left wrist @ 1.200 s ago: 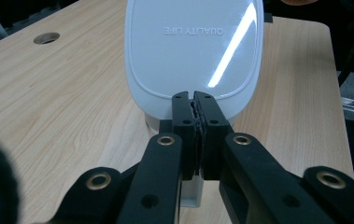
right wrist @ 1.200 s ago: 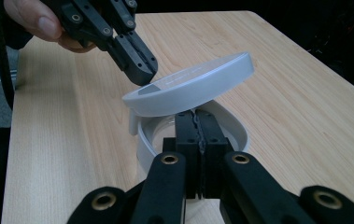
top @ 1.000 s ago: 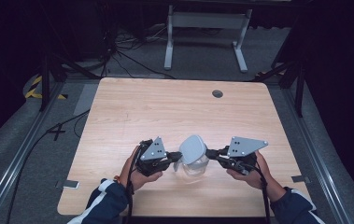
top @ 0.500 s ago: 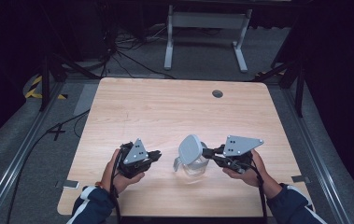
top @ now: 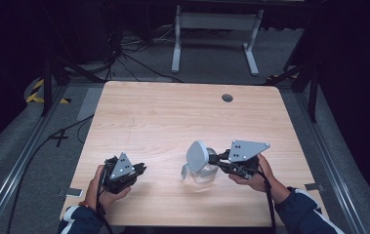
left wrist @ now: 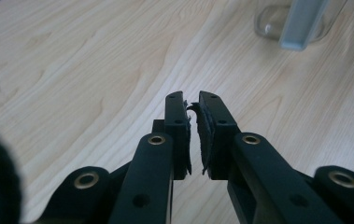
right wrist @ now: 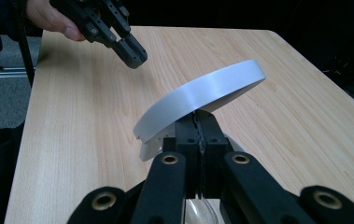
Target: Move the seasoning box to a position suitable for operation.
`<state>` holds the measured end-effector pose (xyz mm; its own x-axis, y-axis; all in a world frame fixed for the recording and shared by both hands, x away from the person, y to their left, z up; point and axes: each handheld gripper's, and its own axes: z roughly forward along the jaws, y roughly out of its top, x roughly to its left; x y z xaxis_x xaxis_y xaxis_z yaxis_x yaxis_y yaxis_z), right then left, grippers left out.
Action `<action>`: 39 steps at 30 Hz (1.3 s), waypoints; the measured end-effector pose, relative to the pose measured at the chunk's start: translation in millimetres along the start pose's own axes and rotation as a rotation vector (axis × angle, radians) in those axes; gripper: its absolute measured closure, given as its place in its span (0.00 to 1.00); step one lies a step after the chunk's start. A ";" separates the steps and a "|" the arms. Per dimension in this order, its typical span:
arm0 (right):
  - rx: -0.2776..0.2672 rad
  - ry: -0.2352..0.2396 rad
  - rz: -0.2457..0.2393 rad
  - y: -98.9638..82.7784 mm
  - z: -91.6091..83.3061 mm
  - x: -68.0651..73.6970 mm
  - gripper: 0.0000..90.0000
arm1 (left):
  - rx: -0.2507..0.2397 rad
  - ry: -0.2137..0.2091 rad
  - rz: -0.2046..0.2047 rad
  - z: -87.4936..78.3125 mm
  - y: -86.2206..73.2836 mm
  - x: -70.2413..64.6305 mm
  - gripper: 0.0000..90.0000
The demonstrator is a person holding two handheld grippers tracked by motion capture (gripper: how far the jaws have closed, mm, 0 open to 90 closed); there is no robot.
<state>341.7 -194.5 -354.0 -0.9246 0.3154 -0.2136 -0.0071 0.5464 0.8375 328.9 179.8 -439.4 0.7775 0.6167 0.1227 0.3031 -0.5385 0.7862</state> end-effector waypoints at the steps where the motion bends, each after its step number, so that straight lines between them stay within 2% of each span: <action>1: -0.001 0.002 -0.002 0.7 0.7 0.7 0.99 | 0.004 0.005 -0.005 -0.4 -2.8 1.3 0.91; 3: 0.002 0.010 -0.008 1.9 2.3 2.6 0.99 | 0.023 0.010 -0.013 -1.3 -7.9 4.3 0.90; 9: 0.000 0.018 -0.018 3.8 4.4 5.6 0.99 | 0.029 0.026 -0.041 -1.3 -16.6 10.6 0.89; 10: -0.001 0.019 -0.018 3.8 4.7 5.7 0.99 | 0.043 0.032 -0.050 -1.8 -17.5 10.9 0.89; 15: 0.004 0.026 -0.028 5.1 6.7 8.9 0.99 | 0.046 0.033 -0.055 -1.7 -20.3 12.0 0.87; 19: 0.001 0.020 -0.026 4.2 5.1 7.0 0.98 | 0.041 0.035 -0.079 -0.6 -23.4 13.5 0.85; 21: 0.002 0.014 -0.017 2.9 3.9 4.5 0.97 | 0.049 0.048 -0.082 2.3 -24.7 16.1 0.80; 25: 0.014 -0.007 -0.008 0.1 1.3 -1.2 0.95 | 0.054 0.038 -0.106 7.9 -28.3 20.5 0.74; 27: 0.020 -0.021 0.002 -1.6 -1.8 -4.6 0.94 | 0.041 0.029 -0.142 11.4 -30.8 21.6 0.70; 29: 0.022 -0.033 0.002 -2.5 -3.6 -7.1 0.92 | 0.057 0.027 -0.132 12.6 -32.9 23.5 0.68; 32: 0.028 -0.047 0.017 -4.8 -6.3 -11.2 0.87 | 0.051 0.010 -0.152 15.3 -34.8 25.2 0.63; 33: 0.029 -0.054 0.019 -5.7 -7.5 -12.6 0.86 | 0.064 0.004 -0.167 17.8 -35.9 25.5 0.62; 35: 0.029 -0.058 0.023 -6.2 -8.3 -13.2 0.85 | 0.076 0.007 -0.163 19.6 -36.3 25.5 0.60; 37: 0.032 -0.075 0.034 -7.9 -13.1 -16.3 0.80 | 0.090 0.000 -0.172 21.6 -37.2 27.3 0.54; 39: 0.031 -0.082 0.040 -8.9 -16.2 -18.1 0.77 | 0.078 0.001 -0.184 23.4 -37.9 27.8 0.48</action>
<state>352.3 -217.6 -349.4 -0.8896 0.3995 -0.2214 0.0428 0.5556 0.8303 351.9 203.9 -480.0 0.7048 0.7092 -0.0178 0.4813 -0.4596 0.7464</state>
